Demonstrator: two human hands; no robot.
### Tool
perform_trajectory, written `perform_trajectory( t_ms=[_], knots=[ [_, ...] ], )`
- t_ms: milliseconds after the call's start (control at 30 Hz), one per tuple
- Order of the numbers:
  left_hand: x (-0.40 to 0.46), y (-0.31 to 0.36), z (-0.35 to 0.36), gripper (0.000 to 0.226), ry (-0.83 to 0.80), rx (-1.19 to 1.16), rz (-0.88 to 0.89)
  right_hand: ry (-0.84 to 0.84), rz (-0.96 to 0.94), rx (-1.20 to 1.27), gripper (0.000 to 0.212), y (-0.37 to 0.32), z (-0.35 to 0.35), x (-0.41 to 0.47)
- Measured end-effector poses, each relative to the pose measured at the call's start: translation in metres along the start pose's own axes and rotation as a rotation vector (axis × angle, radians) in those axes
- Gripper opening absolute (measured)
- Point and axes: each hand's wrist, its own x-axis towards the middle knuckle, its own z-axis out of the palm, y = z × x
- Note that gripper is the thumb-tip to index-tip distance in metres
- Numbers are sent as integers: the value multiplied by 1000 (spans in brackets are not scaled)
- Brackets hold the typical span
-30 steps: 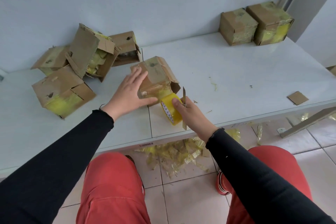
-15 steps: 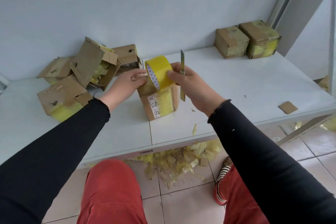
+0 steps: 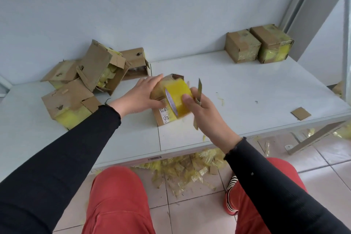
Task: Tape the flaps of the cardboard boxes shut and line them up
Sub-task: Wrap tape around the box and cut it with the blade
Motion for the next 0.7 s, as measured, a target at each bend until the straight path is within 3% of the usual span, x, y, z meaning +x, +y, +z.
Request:
perform_trajectory(
  t_ms=[100,200,367,567,633,700],
  knots=[
    [1,-3,0,106,-28,29,42,-10,48,-97,18,27,0,-32],
    [2,-4,1,98,-43,10,67,-1,186,-183,38,49,1,-37],
    [5,3,-7,91,-63,-91,-3,-43,337,-221,43,56,1,-22],
    [19,-13,-23,61,-169,-578,-188,-34,242,21,48,23,-11,2],
    [23,-21,-17,61,-118,-563,-249,-47,230,-32,40,18,-12,12],
    [30,-28,-15,56,-3,-436,-170,-59,223,-41,24,19,-9,18]
  ],
)
